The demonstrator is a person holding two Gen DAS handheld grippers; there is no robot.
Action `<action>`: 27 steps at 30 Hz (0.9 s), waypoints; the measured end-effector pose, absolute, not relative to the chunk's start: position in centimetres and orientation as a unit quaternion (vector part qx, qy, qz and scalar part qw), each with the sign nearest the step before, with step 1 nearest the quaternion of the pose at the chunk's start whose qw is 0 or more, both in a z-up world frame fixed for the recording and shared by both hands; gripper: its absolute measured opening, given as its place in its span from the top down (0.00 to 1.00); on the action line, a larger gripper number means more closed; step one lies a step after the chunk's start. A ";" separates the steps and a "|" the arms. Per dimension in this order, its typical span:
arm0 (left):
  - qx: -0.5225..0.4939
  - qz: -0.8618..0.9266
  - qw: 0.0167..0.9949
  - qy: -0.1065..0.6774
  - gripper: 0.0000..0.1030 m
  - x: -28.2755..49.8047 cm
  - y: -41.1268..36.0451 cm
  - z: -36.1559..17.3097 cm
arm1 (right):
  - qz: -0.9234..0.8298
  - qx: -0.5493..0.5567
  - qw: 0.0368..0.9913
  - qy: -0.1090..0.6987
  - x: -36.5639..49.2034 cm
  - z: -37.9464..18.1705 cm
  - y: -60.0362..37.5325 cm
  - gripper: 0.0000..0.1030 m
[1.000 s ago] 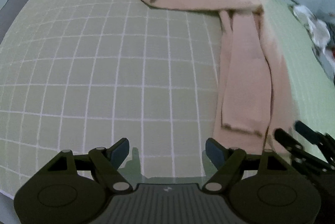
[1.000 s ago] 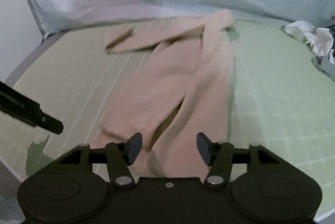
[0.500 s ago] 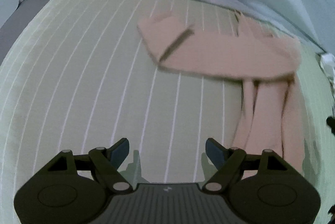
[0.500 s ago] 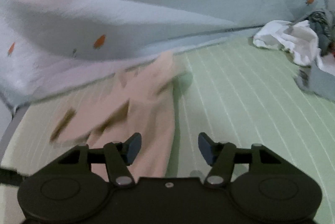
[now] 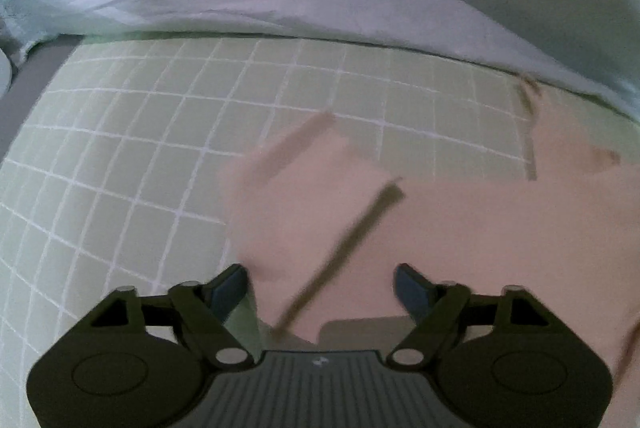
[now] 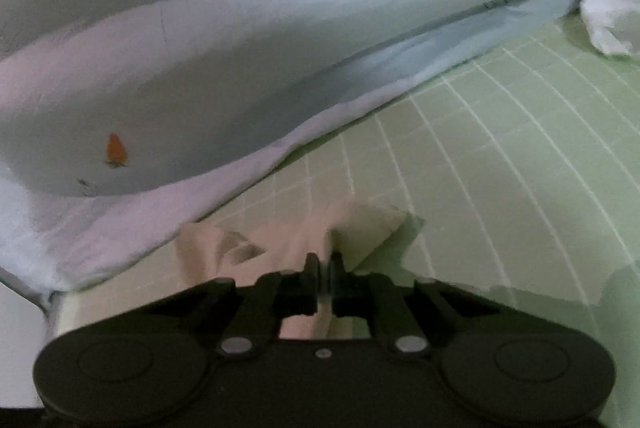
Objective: Fold clothes
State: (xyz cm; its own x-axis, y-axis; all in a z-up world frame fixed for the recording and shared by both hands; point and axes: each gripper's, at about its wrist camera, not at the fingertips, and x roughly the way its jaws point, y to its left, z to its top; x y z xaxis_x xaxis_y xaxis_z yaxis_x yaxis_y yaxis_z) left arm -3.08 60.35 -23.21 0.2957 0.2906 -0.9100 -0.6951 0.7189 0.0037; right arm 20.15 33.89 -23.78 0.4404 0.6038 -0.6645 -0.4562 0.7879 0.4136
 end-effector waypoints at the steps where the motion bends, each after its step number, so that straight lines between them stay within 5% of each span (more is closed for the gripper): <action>1: -0.201 0.316 0.782 0.498 0.11 -3.0 60.5 -23.3 | 0.312 0.063 0.852 0.416 20.2 -23.9 34.5 0.95; 9: -0.202 0.326 0.791 0.477 0.10 -3.6 60.6 -23.2 | 0.283 0.001 0.878 0.386 20.6 -24.1 36.4 0.88; 11: -0.206 0.332 0.790 0.472 0.12 -3.8 60.8 -23.0 | 0.270 -0.013 0.882 0.386 20.3 -23.6 36.5 0.63; 13: -0.206 0.338 0.793 0.463 0.23 -4.2 60.9 -22.7 | 0.249 -0.027 0.891 0.379 19.4 -22.8 36.1 0.41; 14: -0.206 0.341 0.794 0.459 0.30 -4.4 61.0 -22.6 | 0.246 -0.028 0.895 0.372 18.5 -22.4 35.6 0.39; 18: -0.224 0.337 0.804 0.436 0.86 -4.9 61.7 -22.0 | 0.235 -0.014 0.896 0.375 15.2 -21.6 32.7 0.39; 24: -0.233 0.271 0.854 0.378 0.88 -4.7 59.3 -18.3 | 0.211 0.014 0.891 0.402 10.7 -21.2 27.6 0.38; 27: -0.223 0.170 0.887 0.367 0.88 -4.2 55.2 -15.9 | 0.183 0.016 0.888 0.421 8.9 -21.6 25.3 0.21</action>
